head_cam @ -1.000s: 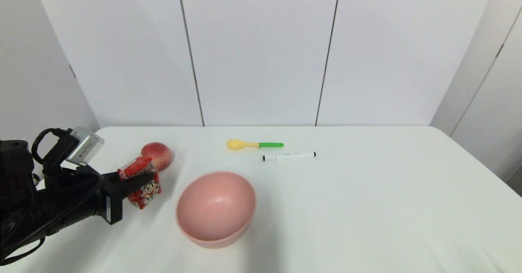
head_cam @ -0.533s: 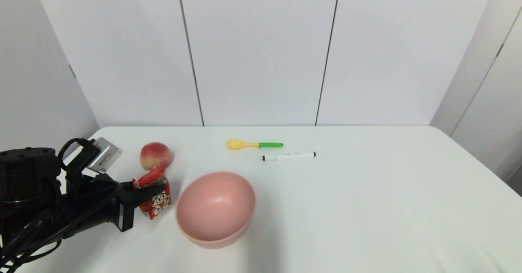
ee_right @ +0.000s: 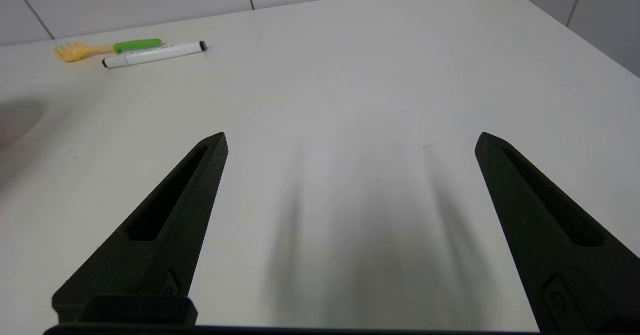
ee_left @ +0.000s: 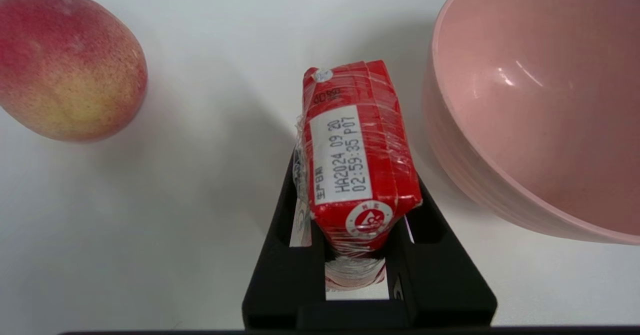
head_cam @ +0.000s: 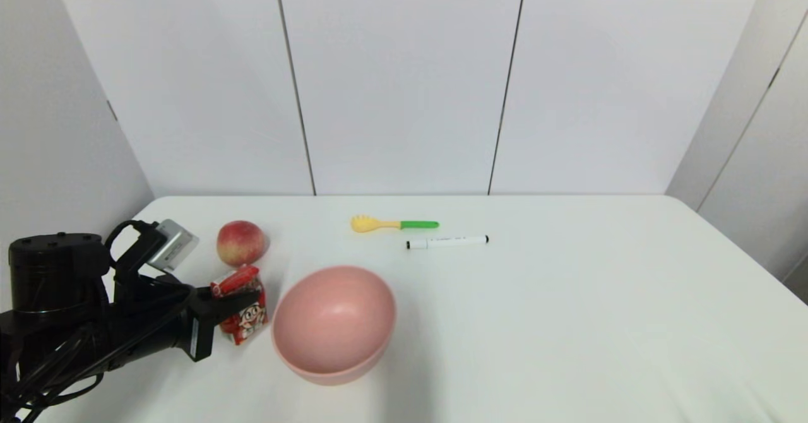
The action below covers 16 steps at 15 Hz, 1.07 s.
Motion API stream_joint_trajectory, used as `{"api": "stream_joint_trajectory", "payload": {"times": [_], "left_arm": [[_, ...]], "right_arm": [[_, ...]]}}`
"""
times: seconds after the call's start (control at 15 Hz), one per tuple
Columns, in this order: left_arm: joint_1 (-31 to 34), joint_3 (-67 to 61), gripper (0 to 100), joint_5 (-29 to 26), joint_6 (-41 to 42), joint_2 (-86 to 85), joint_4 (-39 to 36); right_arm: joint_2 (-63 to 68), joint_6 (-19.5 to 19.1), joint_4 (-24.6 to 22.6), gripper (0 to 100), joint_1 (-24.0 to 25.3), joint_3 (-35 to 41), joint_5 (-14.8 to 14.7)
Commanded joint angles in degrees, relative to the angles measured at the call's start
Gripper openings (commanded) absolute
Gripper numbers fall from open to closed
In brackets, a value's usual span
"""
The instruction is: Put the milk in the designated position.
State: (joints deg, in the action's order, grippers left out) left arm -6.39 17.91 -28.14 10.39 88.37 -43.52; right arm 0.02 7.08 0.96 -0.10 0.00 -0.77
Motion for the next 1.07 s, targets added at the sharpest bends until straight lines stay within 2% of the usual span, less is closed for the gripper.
{"api": "stream_joint_trajectory", "payload": {"times": [0.07,0.13,0.2,0.8,1.07], "left_arm": [[0.1,-0.9,0,-0.2,0.1,0.8,-0.6],[0.1,-1.1,0,-0.2,0.1,0.8,-0.7],[0.1,-1.1,100,-0.2,0.1,0.8,-0.7],[0.3,-1.1,100,-0.1,0.0,-1.2,-0.4],[1.6,-0.8,100,0.0,-1.4,-7.5,1.1]], "right_arm": [[0.1,0.0,0.0,100,0.0,0.0,0.0],[0.1,0.0,0.0,100,0.0,0.0,0.0],[0.1,0.0,0.0,100,0.0,0.0,0.0],[0.1,0.0,0.0,100,0.0,0.0,0.0],[0.1,0.0,0.0,100,0.0,0.0,0.0]]}}
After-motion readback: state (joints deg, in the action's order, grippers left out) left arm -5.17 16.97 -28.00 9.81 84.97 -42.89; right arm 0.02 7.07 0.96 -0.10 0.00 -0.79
